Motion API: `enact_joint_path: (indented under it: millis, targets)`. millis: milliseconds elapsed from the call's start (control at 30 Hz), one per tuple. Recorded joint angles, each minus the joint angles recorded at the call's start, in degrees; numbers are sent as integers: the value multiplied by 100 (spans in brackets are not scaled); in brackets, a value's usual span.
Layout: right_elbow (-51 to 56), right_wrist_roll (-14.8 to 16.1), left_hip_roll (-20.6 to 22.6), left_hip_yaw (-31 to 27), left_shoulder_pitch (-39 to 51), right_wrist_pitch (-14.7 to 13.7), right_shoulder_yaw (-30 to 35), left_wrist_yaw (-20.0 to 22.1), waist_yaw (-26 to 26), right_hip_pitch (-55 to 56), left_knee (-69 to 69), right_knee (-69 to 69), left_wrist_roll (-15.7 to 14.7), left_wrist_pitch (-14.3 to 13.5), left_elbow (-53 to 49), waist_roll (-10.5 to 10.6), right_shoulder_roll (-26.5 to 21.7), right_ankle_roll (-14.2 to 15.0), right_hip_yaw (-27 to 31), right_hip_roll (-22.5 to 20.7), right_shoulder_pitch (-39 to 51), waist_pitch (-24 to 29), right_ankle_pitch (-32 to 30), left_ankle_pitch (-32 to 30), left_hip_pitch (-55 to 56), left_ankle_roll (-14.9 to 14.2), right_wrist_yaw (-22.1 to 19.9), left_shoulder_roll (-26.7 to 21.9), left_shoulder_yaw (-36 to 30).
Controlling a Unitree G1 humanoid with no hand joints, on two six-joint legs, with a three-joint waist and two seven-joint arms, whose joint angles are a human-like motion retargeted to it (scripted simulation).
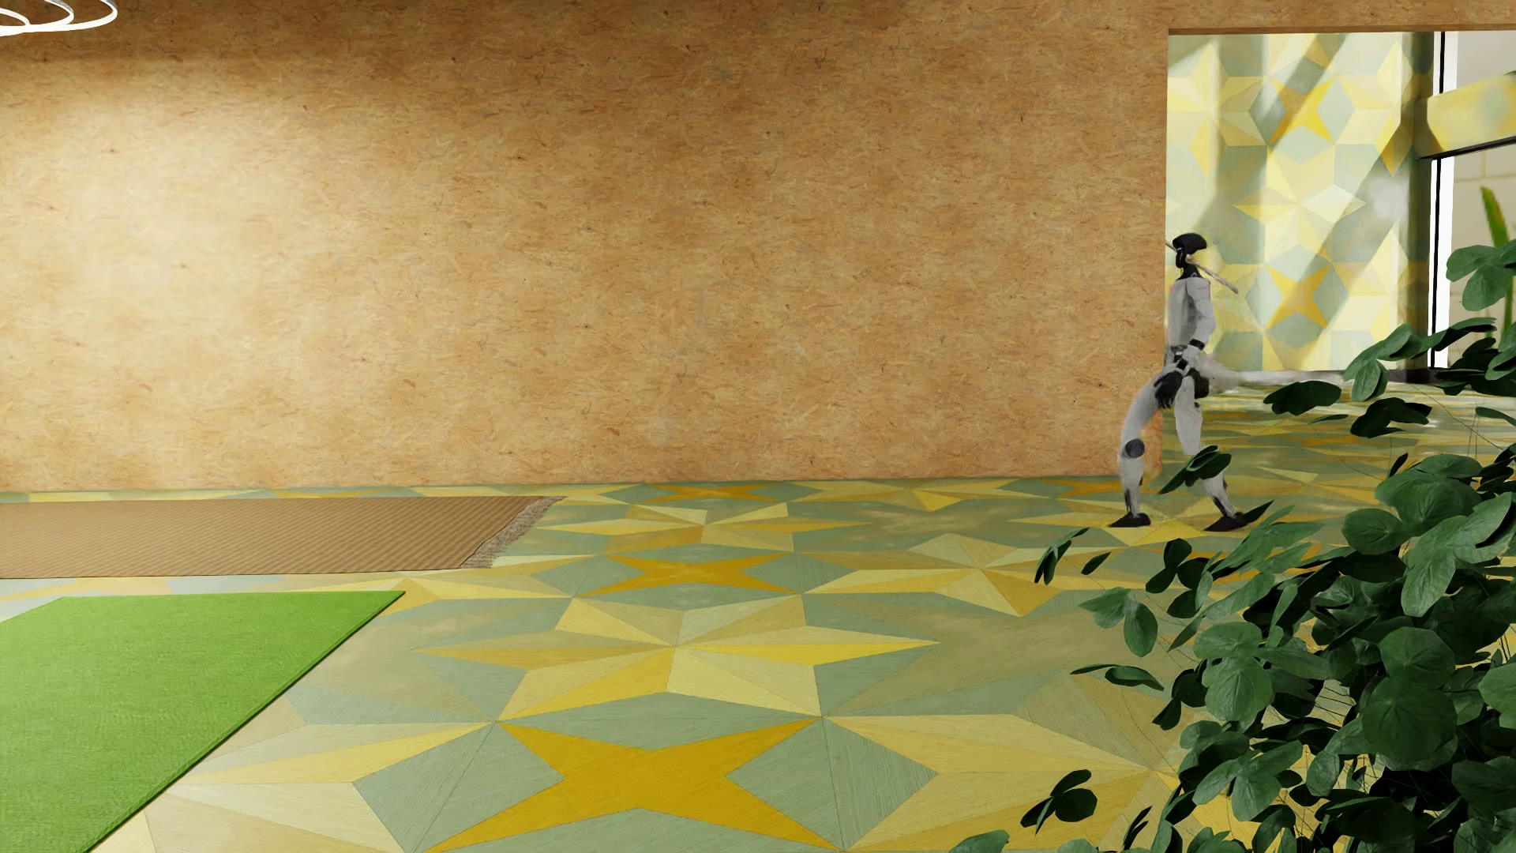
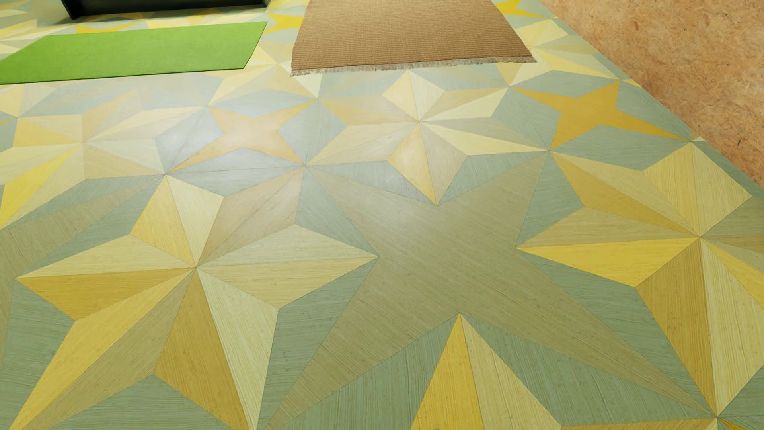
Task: Walk forward
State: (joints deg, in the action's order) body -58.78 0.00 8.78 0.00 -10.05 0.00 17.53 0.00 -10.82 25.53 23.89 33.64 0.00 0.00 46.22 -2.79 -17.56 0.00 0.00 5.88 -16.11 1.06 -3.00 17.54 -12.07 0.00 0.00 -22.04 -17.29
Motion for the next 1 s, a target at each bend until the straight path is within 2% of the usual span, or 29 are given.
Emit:
enact_joint_path:
  millis: [33,67,100,133,167,233,267,333,367,400,500,533,567,600,633,667,700,733,767,800,833,900,933,1000]
  targets:
    - [-65,0,-131,0,158,0,23,0,-114,-127,24,-2260,0,0,-64,36,14,0,0,1,-75,-57,-716,69,-169,0,0,-22,128]
    - [-175,0,-191,0,277,0,30,0,-160,57,70,-851,0,0,-60,70,21,0,0,-5,-112,-89,-282,-121,-240,0,0,-4,271]
    - [-367,0,-315,0,350,0,166,0,-185,168,164,-398,0,0,-26,124,43,0,0,-82,-150,-74,-276,-495,-420,0,0,15,348]
    - [-653,0,-335,0,322,0,392,0,-162,289,466,2,0,0,19,191,71,0,0,-158,-112,-91,-495,-1240,-410,0,0,70,409]
    - [-807,0,-406,0,199,0,486,0,-177,181,1091,405,0,0,96,269,86,0,0,-230,-117,-78,-413,-2216,-389,0,0,167,458]
    - [-677,0,-557,0,53,0,385,0,-140,-112,2800,790,0,0,164,254,116,0,0,-436,-128,-129,273,-3923,553,0,0,204,149]
    - [-557,0,-600,0,9,0,434,0,-16,-401,3829,819,0,0,143,218,138,0,0,-596,-72,-64,624,-4453,1232,0,0,158,-116]
    - [-293,0,-568,0,-102,0,443,0,370,-1217,4980,593,0,0,262,132,90,0,0,-722,137,74,943,-3540,2143,0,0,261,-237]
    - [-201,0,-500,0,-193,0,427,0,703,-1633,4989,379,0,0,320,45,53,0,0,-698,295,122,985,-3131,2541,0,0,314,-253]
    - [-136,0,-465,0,-299,0,350,0,1010,-2042,4635,137,0,0,367,-6,-1,0,0,-674,479,147,1049,-3000,2945,0,0,375,-327]
    - [514,0,-442,0,-747,0,-91,0,1763,-3003,2251,-291,0,0,36,-110,-167,0,0,-567,875,251,1457,-4225,3671,0,0,334,-508]
    - [762,0,-451,0,-873,0,-192,0,1926,-3220,1257,-353,0,0,-24,-74,-252,0,0,-544,995,232,1616,-4158,3763,0,0,352,-623]
    - [933,0,-399,0,-965,0,-337,0,2011,-3463,355,-402,0,0,-35,-40,-312,0,0,-537,1111,192,1776,-3015,3699,0,0,407,-581]
    - [1033,0,-392,0,-1048,0,-416,0,2116,-3738,66,-436,0,0,55,-15,-351,0,0,-487,1209,163,1892,-1427,3575,0,0,450,-690]
    - [1111,0,-382,0,-1086,0,-546,0,2243,-3884,93,-346,0,0,112,-17,-359,0,0,-417,1250,136,1866,-972,3593,0,0,487,-704]
    - [1078,0,-269,0,-1145,0,-561,0,2210,-3988,115,-155,0,0,216,-63,-361,0,0,-343,1302,107,1641,-1559,3824,0,0,504,-811]
    - [1038,0,-76,0,-1156,0,-690,0,2215,-4058,244,78,0,0,375,-98,-323,0,0,-244,1242,62,1209,-2524,3829,0,0,528,-888]
    - [852,0,74,0,-1165,0,-708,0,2161,-4100,447,432,0,0,611,-149,-249,0,0,-178,1103,-15,367,-3153,3853,0,0,556,-901]
    - [569,0,218,0,-1192,0,-792,0,2106,-3794,754,1166,0,0,790,-211,-148,0,0,-7,907,-139,-761,-3417,3816,0,0,563,-866]
    - [336,0,319,0,-1145,0,-694,0,2045,-3349,910,2000,0,0,915,-194,-108,0,0,106,827,-148,-1576,-3244,3587,0,0,594,-797]
    - [86,0,440,0,-1137,0,-574,0,1992,-2759,991,2982,0,0,796,-193,-72,0,0,201,766,-113,-1515,-2994,3314,0,0,571,-670]
    - [-429,0,496,0,-973,0,-242,0,1569,-1749,912,4366,0,0,776,-75,-14,0,0,205,732,-22,444,-2351,2487,0,0,535,-588]
    - [-554,0,459,0,-791,0,-253,0,1251,-1347,689,4524,0,0,738,-25,35,0,0,171,700,10,738,-1988,1969,0,0,473,-525]
    - [-462,0,254,0,-487,0,-169,0,670,-646,374,3877,0,0,489,88,82,0,0,116,444,93,930,-1397,1119,0,0,297,-440]
